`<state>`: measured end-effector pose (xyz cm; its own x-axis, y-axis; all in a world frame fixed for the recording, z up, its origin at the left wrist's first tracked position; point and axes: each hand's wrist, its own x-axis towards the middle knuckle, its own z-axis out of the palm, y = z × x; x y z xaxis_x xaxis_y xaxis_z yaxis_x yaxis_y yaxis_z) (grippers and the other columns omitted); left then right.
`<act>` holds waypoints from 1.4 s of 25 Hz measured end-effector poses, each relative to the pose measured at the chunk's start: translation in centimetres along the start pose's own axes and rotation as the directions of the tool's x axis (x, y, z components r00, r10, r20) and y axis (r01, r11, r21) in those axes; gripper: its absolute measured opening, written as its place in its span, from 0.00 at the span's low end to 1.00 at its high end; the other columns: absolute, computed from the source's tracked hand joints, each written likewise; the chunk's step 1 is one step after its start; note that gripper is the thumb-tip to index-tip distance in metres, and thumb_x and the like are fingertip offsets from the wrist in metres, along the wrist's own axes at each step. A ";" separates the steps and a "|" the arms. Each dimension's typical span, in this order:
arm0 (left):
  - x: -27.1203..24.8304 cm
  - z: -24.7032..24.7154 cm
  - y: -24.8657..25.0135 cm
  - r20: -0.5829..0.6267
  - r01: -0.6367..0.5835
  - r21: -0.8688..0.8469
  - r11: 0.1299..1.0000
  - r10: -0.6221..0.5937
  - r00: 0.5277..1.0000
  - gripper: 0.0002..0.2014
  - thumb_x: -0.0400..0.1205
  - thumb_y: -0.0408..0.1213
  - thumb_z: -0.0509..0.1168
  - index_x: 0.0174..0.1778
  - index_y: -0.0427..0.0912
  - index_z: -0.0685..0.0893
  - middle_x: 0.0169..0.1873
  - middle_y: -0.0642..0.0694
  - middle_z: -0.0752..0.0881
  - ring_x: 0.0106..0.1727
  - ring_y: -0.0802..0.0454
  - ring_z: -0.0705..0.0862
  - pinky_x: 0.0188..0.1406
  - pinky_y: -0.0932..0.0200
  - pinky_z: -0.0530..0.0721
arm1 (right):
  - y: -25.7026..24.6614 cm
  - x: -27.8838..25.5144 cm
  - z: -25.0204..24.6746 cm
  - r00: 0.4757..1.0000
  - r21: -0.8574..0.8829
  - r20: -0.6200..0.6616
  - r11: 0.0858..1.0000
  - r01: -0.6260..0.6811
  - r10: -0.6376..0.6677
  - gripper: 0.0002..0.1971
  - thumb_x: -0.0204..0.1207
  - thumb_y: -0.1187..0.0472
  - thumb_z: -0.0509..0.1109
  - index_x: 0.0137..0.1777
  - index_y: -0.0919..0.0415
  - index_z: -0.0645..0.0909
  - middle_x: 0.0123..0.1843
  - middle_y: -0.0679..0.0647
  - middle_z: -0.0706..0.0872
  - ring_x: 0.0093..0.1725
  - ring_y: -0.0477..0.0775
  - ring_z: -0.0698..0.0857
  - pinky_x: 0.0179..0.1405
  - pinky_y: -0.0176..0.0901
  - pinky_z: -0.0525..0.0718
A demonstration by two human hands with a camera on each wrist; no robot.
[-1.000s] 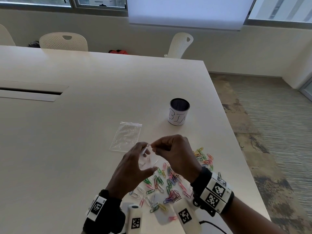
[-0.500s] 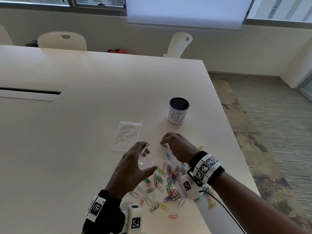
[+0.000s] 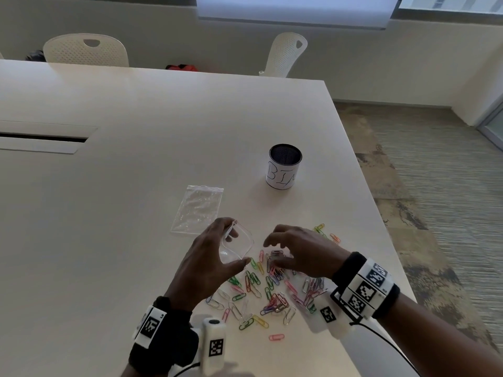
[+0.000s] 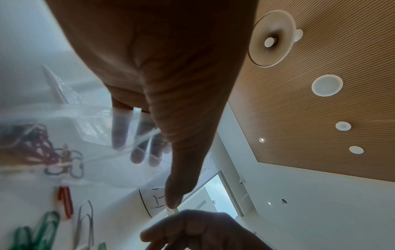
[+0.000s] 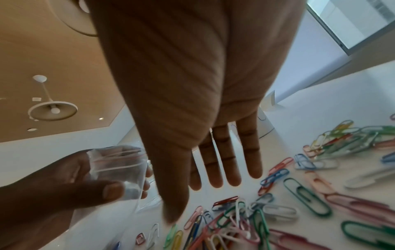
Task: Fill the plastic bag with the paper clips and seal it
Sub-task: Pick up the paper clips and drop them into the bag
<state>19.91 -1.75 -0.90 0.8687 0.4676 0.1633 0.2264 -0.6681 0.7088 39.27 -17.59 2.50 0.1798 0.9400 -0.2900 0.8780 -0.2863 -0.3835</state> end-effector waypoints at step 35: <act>0.0 0.2 0.1 -0.007 0.008 0.001 1.000 -0.008 1.000 0.37 0.71 0.54 0.82 0.73 0.56 0.72 0.57 0.62 0.83 0.60 0.65 0.82 0.60 0.57 0.86 | -1.5 -1.6 -0.1 0.923 0.884 -0.236 0.462 0.074 0.304 0.09 0.74 0.69 0.81 0.53 0.65 0.93 0.47 0.59 0.96 0.50 0.59 0.95 0.56 0.48 0.93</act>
<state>20.00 -1.94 -0.90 0.8637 0.4771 0.1625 0.2337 -0.6648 0.7096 37.72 -18.61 3.64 0.5375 0.8244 -0.1772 0.0268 -0.2267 -0.9736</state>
